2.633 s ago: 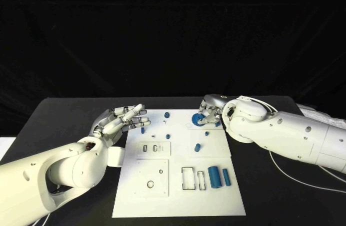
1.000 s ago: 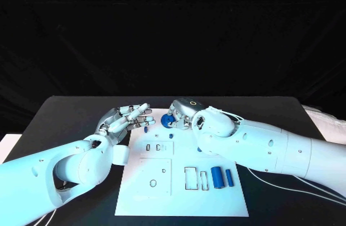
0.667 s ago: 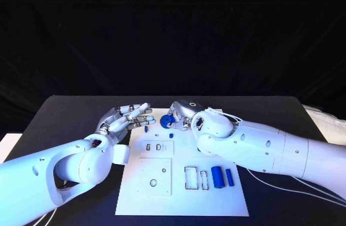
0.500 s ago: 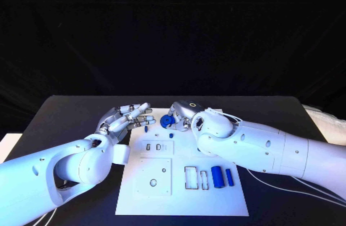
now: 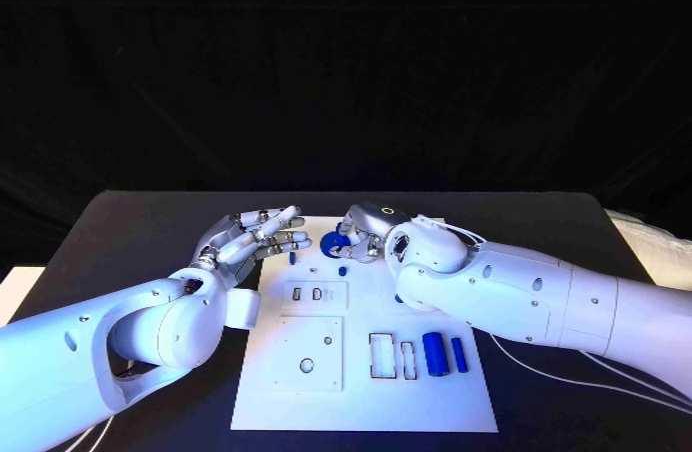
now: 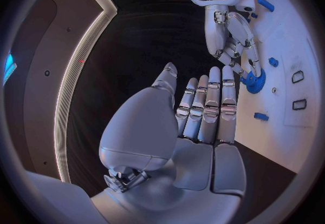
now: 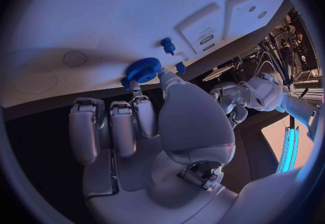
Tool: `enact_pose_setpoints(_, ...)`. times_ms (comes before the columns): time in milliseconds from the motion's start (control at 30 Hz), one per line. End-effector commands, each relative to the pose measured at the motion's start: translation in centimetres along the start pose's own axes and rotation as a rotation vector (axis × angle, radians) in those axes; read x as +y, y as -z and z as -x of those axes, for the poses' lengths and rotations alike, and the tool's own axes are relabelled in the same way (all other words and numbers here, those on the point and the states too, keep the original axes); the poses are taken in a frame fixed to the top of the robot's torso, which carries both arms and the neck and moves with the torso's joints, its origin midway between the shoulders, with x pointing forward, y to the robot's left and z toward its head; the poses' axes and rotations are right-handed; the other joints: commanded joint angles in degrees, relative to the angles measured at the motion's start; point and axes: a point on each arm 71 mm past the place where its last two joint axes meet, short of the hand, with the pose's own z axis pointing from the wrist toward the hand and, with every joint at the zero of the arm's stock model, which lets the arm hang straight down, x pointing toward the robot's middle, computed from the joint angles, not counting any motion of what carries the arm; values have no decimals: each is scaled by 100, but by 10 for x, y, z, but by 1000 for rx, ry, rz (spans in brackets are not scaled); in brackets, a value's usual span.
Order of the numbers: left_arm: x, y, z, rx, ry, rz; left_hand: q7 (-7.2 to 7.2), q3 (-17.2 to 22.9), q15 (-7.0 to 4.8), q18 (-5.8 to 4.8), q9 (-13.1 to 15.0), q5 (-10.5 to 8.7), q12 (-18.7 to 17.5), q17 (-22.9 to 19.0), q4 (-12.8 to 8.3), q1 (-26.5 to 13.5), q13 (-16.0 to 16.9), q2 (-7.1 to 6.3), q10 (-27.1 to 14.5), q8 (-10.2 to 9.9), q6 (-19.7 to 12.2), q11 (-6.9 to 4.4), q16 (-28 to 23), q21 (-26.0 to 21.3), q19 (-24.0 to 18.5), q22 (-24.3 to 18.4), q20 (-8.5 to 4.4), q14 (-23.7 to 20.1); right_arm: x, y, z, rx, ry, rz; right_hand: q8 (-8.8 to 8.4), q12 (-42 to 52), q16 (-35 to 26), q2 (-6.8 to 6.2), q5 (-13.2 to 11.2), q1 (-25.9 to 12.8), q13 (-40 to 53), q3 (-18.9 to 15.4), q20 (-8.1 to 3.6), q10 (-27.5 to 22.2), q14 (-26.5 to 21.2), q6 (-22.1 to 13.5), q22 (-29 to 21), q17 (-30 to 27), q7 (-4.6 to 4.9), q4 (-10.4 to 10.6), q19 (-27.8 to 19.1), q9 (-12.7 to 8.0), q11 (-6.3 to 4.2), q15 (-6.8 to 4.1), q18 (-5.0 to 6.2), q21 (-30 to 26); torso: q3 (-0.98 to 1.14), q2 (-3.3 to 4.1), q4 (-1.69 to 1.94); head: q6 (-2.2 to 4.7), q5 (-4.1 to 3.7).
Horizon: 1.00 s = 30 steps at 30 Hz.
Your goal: Assemble the parts on the task board
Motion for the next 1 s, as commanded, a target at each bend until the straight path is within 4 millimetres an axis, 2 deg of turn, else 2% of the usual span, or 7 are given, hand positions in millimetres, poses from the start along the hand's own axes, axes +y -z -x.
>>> enact_pose_setpoints(33,-1,0,-3,20,10,-3,0,8,10,20,-3,-22,-22,10,-42,27,-9,37,-51,-32,-43,4,-35,-21,6,-7,53,-10,-3,-1,-3,29,-14,-45,-46,21,29,110,43,35,754,65,39,44,512,-79,365,1040,39,-17,99,-23,29,17,-61,35,1,2,3,5,-6)
enact_pose_setpoints(267,0,0,-3,23,12,3,5,13,15,19,-4,-20,-27,18,-75,47,-13,54,-79,-44,-63,10,-52,-33,6,-9,55,-16,-4,-2,-2,16,-21,-65,-40,39,31,140,121,32,769,80,47,53,513,-110,361,1045,48,-29,96,-22,38,26,-60,34,4,4,-1,-3,-7)
enact_pose_setpoints(467,0,0,-3,25,12,4,6,14,18,18,-5,-20,-29,20,-86,51,-15,60,-89,-48,-70,12,-61,-38,4,-10,56,-22,-3,1,2,-36,-47,-49,-24,77,38,81,244,50,798,69,52,72,517,-92,380,1061,44,-79,104,-14,37,28,-63,43,5,1,3,-3,-9)
enact_pose_setpoints(600,0,-1,-2,23,12,4,6,14,18,18,-5,-20,-29,20,-86,51,-15,60,-89,-48,-70,12,-61,-38,4,-10,56,-22,-5,9,11,-116,-93,-1,-15,99,44,41,330,95,816,81,49,86,519,-46,402,1075,33,-139,115,-6,26,21,-68,54,10,-7,0,-2,-13)
enact_pose_setpoints(767,0,-1,0,18,9,3,8,15,19,17,-5,-20,-29,21,-92,55,-15,64,-95,-50,-73,14,-66,-41,3,-11,57,-25,-18,26,27,-170,-156,58,-17,73,43,9,325,138,802,90,47,73,519,-32,417,1073,30,-186,121,-5,23,18,-71,61,14,-17,-29,16,-6)
enact_pose_setpoints(867,-1,-1,2,14,8,2,8,16,20,17,-5,-20,-29,22,-95,57,-16,65,-97,-50,-74,14,-67,-42,3,-11,58,-26,-39,42,39,-156,-196,80,-13,48,44,-29,225,217,790,107,43,61,519,7,430,1079,23,-260,125,-2,16,13,-73,66,26,-46,-73,16,19)
enact_pose_setpoints(1000,0,-2,4,11,6,0,7,18,20,18,-4,-19,-27,23,-101,61,-15,68,-97,-49,-73,13,-70,-43,3,-11,58,-26,-68,58,48,-107,-229,89,-9,28,58,-89,32,463,783,154,33,51,525,70,445,1114,13,-458,129,2,6,0,-76,72,42,-81,-129,11,19)
